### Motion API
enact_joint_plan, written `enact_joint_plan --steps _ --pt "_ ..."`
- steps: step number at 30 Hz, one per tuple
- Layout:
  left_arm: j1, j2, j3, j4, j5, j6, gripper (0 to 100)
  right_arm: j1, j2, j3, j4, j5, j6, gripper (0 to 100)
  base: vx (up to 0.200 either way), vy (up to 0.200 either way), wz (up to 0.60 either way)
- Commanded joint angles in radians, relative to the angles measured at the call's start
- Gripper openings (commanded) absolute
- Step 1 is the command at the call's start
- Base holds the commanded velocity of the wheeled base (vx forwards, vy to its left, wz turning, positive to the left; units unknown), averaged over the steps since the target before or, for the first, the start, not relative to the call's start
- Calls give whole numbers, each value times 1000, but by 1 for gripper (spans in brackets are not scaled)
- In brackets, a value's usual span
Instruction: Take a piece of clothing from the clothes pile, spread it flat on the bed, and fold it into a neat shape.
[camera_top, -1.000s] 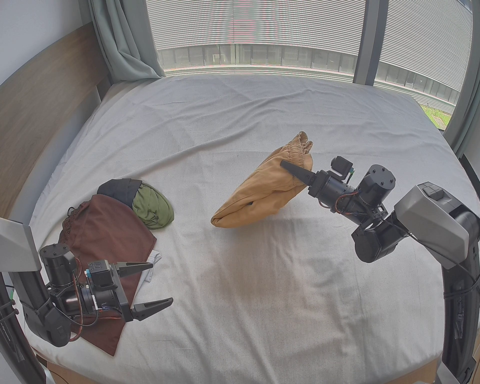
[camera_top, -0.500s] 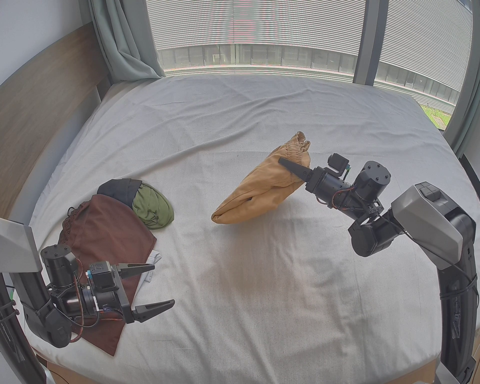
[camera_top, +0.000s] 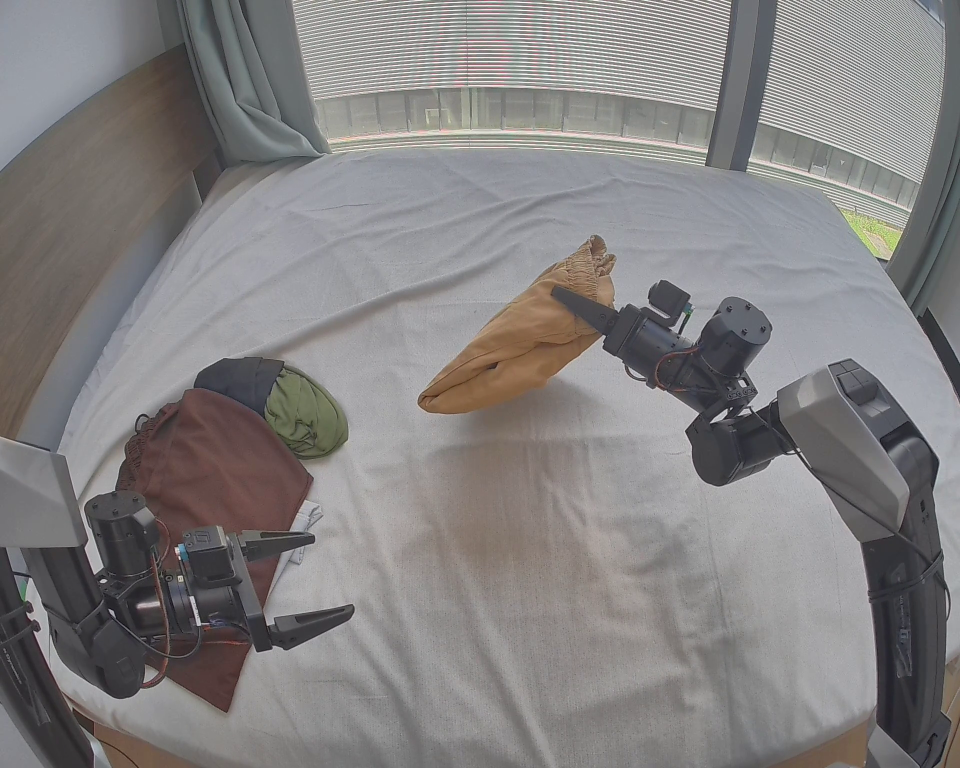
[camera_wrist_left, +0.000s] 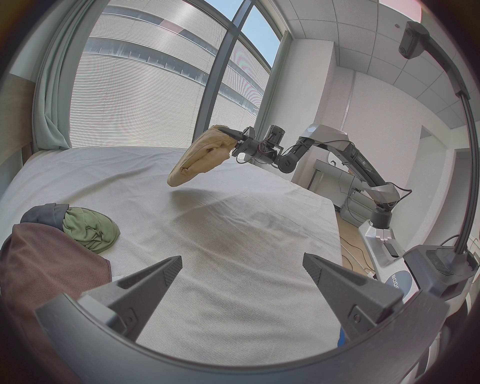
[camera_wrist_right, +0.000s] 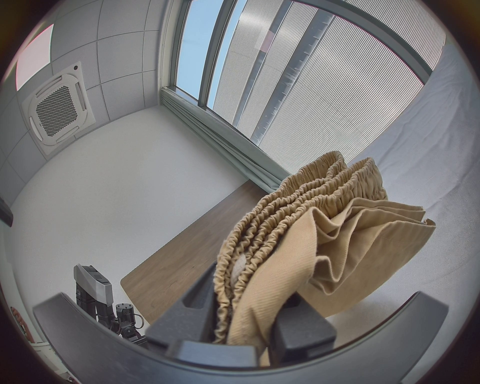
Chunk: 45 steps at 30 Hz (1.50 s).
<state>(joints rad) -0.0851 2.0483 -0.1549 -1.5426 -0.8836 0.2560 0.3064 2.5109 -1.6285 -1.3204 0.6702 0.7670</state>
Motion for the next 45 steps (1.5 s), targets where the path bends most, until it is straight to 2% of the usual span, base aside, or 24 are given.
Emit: enact_joint_plan --steps 1,9,14,19,22,44,45 --pt "-7 10 8 -1 0 0 100 2 105 -85 24 0 15 0 0 0 0" --pt "-10 7 11 -1 0 0 100 -24 180 -42 3 0 20 0 0 0 0" --pt "-15 4 12 -1 0 0 100 -61 144 167 -115 0 20 0 0 0 0" --pt "-19 4 12 -1 2 -1 100 -70 152 305 -221 0 18 0 0 0 0" --pt "-18 4 12 -1 2 0 100 -70 157 357 -224 -4 9 0 0 0 0" --pt "-28 3 11 -1 2 -1 100 -70 194 363 -224 -11 9 0 0 0 0" --pt "-28 3 11 -1 2 -1 100 -70 195 363 -224 -11 9 100 0 0 0"
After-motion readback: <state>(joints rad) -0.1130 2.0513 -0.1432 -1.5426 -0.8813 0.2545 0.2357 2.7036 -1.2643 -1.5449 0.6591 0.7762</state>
